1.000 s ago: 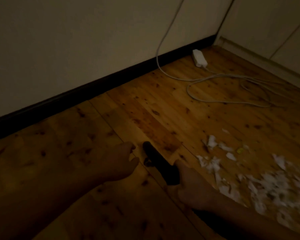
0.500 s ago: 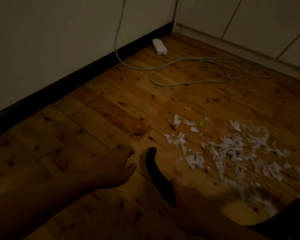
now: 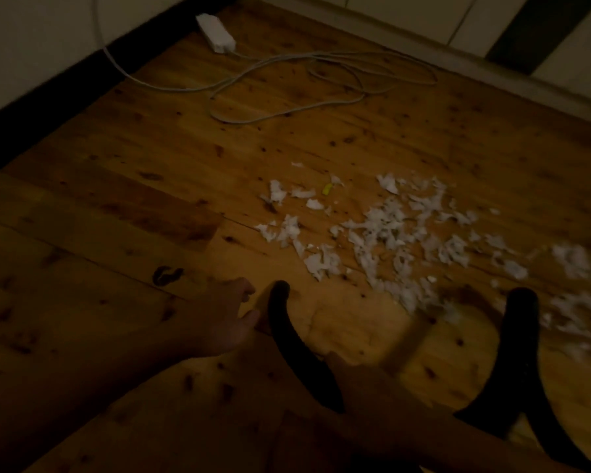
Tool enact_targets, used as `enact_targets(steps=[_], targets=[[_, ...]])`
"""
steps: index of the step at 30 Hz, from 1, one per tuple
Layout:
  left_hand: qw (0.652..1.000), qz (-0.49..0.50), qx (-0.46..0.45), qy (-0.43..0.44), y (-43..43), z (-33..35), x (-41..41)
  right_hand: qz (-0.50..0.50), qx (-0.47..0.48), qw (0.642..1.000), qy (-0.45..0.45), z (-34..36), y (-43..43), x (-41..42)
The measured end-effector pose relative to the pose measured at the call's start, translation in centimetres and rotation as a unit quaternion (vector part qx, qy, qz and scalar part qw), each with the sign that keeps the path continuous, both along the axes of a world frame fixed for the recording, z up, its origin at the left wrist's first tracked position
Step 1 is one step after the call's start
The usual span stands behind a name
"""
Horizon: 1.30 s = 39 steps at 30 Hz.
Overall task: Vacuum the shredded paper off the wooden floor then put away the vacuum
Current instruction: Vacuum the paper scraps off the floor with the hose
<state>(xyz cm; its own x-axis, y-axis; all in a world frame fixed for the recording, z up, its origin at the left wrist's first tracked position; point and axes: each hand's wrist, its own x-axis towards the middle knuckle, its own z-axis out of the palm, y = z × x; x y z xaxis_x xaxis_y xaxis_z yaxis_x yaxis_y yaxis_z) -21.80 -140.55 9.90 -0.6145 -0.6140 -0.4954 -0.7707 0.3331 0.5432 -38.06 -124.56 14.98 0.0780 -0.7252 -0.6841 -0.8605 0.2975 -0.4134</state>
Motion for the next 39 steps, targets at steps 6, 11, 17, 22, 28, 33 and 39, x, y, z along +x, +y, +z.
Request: enact_targets(steps=[6, 11, 17, 22, 28, 33, 39], targets=[[0.998, -0.055, -0.020, 0.010, 0.9, 0.2, -4.1, -0.005, 0.033, 0.998, 0.049, 1.2, 4.1, -2.7], [0.994, -0.082, -0.060, 0.041, 1.7, 1.3, -5.0, -0.040, 0.024, 0.999, 0.018, -1.3, 5.3, -3.1], [0.997, -0.049, -0.056, -0.014, 3.7, 1.9, -3.4, -0.038, 0.006, 0.999, 0.018, -3.7, 8.0, -3.3], [0.992, -0.081, -0.073, -0.059, 6.0, 1.6, -3.8, -0.079, -0.043, 0.995, -0.033, -5.0, 9.1, -4.6], [0.993, -0.086, -0.084, -0.020, 8.2, 0.5, -7.4, -0.090, -0.076, 0.993, -0.003, -5.8, 11.9, -5.1], [0.992, -0.075, -0.101, 0.012, 9.6, -0.4, -9.1, -0.102, -0.020, 0.994, -0.017, -4.5, 12.9, -7.0], [0.995, -0.080, -0.064, -0.001, 10.9, -0.9, -10.2, -0.115, -0.011, 0.993, -0.020, -4.9, 13.6, -8.4]])
